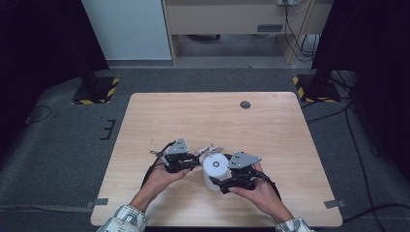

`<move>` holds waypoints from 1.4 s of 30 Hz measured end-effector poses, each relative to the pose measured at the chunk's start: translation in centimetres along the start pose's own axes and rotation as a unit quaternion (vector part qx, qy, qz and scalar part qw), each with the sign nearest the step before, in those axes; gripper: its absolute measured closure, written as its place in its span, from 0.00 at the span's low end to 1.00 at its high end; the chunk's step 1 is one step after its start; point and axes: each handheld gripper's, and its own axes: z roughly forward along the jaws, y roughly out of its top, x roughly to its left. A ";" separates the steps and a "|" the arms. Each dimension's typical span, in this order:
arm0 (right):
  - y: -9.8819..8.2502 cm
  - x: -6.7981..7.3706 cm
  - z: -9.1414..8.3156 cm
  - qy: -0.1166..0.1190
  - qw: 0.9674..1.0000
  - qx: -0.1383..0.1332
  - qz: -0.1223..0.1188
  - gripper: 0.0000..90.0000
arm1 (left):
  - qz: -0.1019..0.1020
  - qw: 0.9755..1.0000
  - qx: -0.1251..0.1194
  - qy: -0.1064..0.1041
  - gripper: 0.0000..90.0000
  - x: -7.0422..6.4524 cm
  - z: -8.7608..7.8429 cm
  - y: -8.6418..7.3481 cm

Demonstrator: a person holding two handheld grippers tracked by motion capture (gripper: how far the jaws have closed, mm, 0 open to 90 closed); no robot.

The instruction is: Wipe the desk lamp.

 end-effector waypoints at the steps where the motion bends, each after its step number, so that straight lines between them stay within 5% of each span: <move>1: 0.0 0.0 0.0 -0.003 1.000 0.000 0.002 0.10 | -0.001 1.000 -0.002 0.004 0.86 -0.1 -0.1 0.0; 9: 0.1 -0.6 0.4 -0.026 1.000 -0.002 0.012 0.10 | -0.001 0.999 -0.003 0.034 0.86 -1.0 -1.2 0.1; 24: 0.1 -1.0 0.7 -0.049 0.998 -0.006 0.024 0.10 | 0.012 0.997 0.064 0.047 0.86 -1.4 0.7 -2.0; 34: 0.2 -1.4 1.3 -0.065 0.997 -0.009 0.033 0.10 | 0.005 0.999 0.002 0.050 0.86 -1.5 -1.2 -0.4; 42: 0.4 -1.6 1.5 -0.069 0.997 -0.004 0.033 0.10 | 0.011 0.998 0.021 0.055 0.86 -1.7 -0.5 -0.8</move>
